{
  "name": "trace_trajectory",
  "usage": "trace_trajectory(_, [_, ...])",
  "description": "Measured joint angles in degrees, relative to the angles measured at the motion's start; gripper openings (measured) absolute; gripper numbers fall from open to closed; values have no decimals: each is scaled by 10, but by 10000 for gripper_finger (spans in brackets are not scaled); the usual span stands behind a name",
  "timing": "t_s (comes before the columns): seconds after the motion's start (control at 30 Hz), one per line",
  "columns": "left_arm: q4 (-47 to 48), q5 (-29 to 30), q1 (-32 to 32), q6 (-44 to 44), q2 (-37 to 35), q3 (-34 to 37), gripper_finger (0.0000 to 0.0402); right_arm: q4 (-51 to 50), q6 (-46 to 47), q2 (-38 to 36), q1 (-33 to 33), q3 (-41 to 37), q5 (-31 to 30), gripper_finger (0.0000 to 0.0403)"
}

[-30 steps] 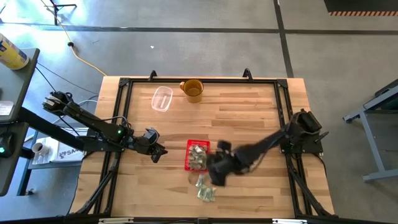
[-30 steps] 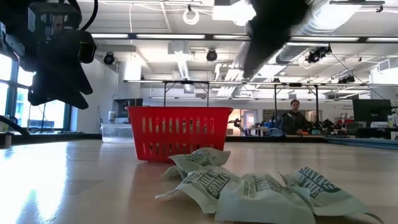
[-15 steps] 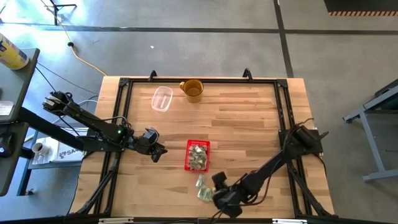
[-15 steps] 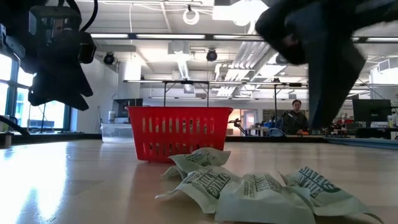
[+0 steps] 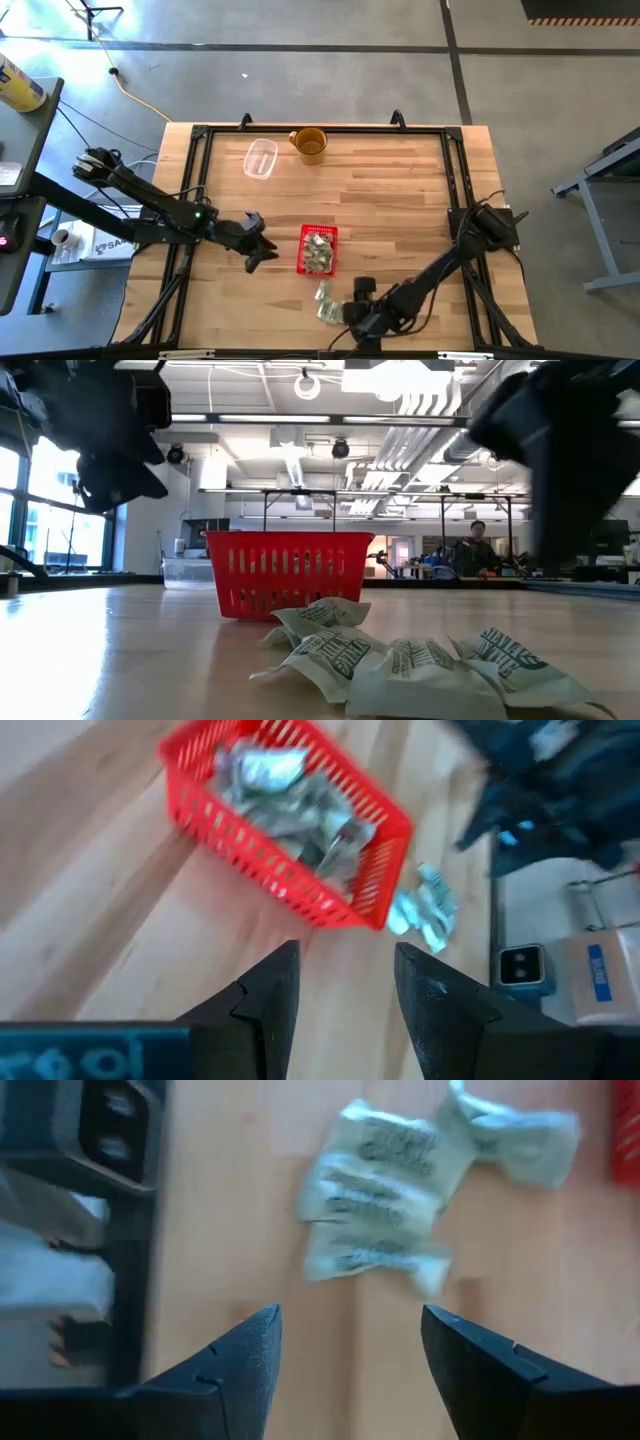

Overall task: Pick and place Stevia / Truvia into bins
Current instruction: Put the white stevia packet into the red basket

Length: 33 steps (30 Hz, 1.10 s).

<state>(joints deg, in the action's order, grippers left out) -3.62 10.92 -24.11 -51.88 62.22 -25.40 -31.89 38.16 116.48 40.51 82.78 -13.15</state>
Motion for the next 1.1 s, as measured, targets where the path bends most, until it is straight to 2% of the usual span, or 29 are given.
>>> trace_trajectory(0.13, [21,50,-36,-57,69,-59,177,-31,43,0,34,0,0,232])
trace_trajectory(0.3, [34,127,-83,-90,195,-189,122,-79,60,-2,89,-2,-45,232])
trace_trajectory(0.43, [129,132,-91,-166,306,-314,106,-86,117,-28,149,-31,-71,232])
trace_trajectory(0.53, [190,113,-90,-224,386,-399,127,-88,171,-38,193,-61,-84,232])
trace_trajectory(0.63, [207,87,-89,-262,453,-474,172,-91,197,-43,230,-73,-98,232])
trace_trajectory(0.73, [228,89,-89,-296,500,-541,226,-106,216,-46,257,-76,-106,232])
trace_trajectory(0.83, [325,107,-89,-367,540,-605,258,-128,230,-46,279,-77,-116,232])
trace_trajectory(0.97, [438,106,-89,-415,579,-679,255,-152,236,-46,301,-77,-138,232])
trace_trajectory(1.1, [436,103,-89,-417,606,-714,226,-161,235,-46,313,-77,-147,232])
